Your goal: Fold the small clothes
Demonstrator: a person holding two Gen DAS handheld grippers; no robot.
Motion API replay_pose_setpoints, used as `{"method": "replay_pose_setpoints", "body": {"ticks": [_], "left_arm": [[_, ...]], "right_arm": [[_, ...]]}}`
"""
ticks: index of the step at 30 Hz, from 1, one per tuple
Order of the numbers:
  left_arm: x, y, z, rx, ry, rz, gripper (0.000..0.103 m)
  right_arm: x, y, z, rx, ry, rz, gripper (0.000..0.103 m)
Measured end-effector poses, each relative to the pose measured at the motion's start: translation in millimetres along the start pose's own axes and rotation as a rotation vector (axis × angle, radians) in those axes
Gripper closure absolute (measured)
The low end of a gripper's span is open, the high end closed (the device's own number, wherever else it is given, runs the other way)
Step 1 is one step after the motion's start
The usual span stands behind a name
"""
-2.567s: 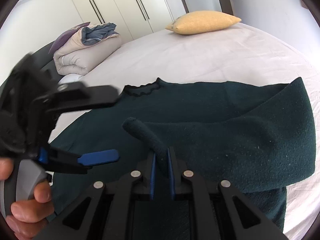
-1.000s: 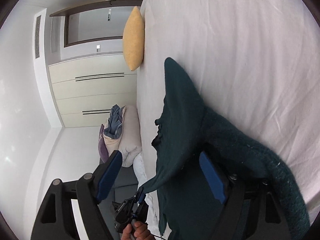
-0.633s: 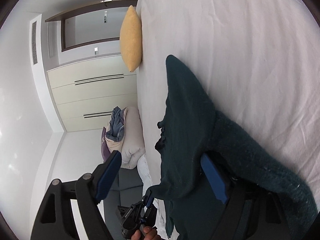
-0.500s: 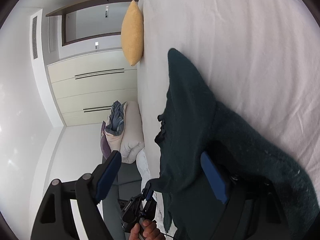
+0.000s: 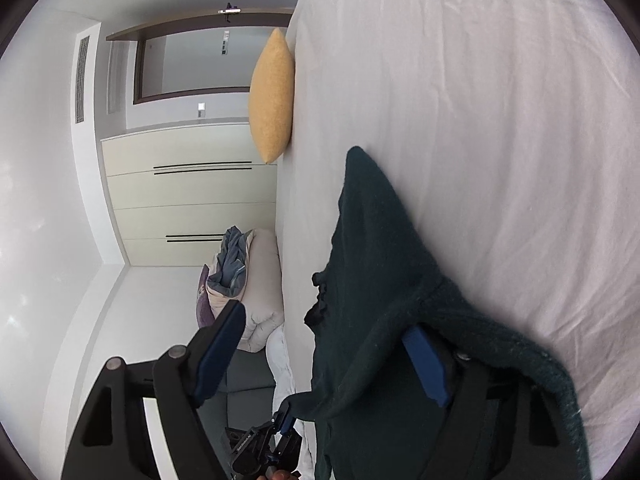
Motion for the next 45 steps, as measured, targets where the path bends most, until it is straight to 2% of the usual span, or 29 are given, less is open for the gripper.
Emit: {"method": "replay_pose_setpoints", "body": {"ticks": [2, 5, 7, 9, 13, 16, 18, 21, 24, 27, 30, 35, 40, 43, 45], "left_arm": [[-2.9, 5.8, 2.8, 0.007, 0.002, 0.011, 0.095], [-5.8, 14.3, 9.4, 0.019, -0.002, 0.025, 0.095], [-8.3, 17.4, 13.6, 0.029, 0.005, 0.035, 0.095], [-10.6, 20.0, 18.8, 0.047, 0.008, 0.037, 0.095], [-12.5, 24.5, 24.5, 0.058, 0.006, 0.049, 0.095], [-12.7, 26.3, 26.9, 0.073, 0.017, 0.053, 0.095], [-11.8, 26.4, 31.5, 0.075, 0.011, 0.055, 0.095], [-11.7, 26.8, 40.9, 0.077, -0.002, 0.056, 0.095], [-14.1, 28.5, 48.3, 0.071, -0.015, 0.061, 0.094], [-17.1, 28.9, 51.8, 0.079, -0.007, 0.069, 0.094], [-22.5, 25.2, 59.7, 0.118, 0.003, 0.092, 0.086], [-34.0, 15.5, 72.7, 0.155, 0.006, 0.129, 0.085], [-42.0, 5.0, 79.4, 0.223, 0.016, 0.166, 0.085], [-38.1, -8.5, 77.5, 0.333, 0.029, 0.142, 0.085], [-34.2, -16.4, 61.6, 0.351, 0.075, 0.095, 0.085]], "right_arm": [[2.4, -6.2, -5.0, 0.029, 0.014, -0.01, 0.032], [-4.5, -9.1, -4.7, 0.05, -0.016, -0.011, 0.032], [-14.5, -9.1, -3.2, 0.055, -0.021, -0.004, 0.03], [-26.7, -8.2, -0.5, 0.081, -0.006, 0.009, 0.023], [-38.0, 0.4, 2.6, 0.087, 0.011, 0.034, 0.019], [-29.7, 7.1, 5.8, 0.061, -0.008, 0.036, 0.019], [-16.4, 5.0, 6.3, 0.047, -0.017, 0.002, 0.02], [-4.5, -1.2, 2.9, 0.069, 0.017, -0.013, 0.022], [-6.5, -4.5, -0.3, 0.067, 0.005, -0.009, 0.026], [-17.6, -4.3, -0.7, 0.032, -0.027, 0.017, 0.027], [-37.9, -4.6, -0.4, -0.036, -0.056, 0.076, 0.025], [-61.5, -14.2, 5.2, -0.141, -0.099, 0.116, 0.02], [-56.2, -13.4, 37.7, -0.186, -0.207, 0.09, 0.02], [-44.9, -6.1, 49.0, -0.209, -0.244, 0.091, 0.02], [-36.3, 4.3, 55.2, -0.213, -0.269, 0.109, 0.02]]}}
Point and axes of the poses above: each gripper's, at about its wrist camera, not at the fingertips, and y roughly the way its jaws point, z to its left, x to its top, the point moved 10 cm from there along y, roughly the way its jaws point, and after that the axes turned 9 degrees about z, right-handed, at the moved point
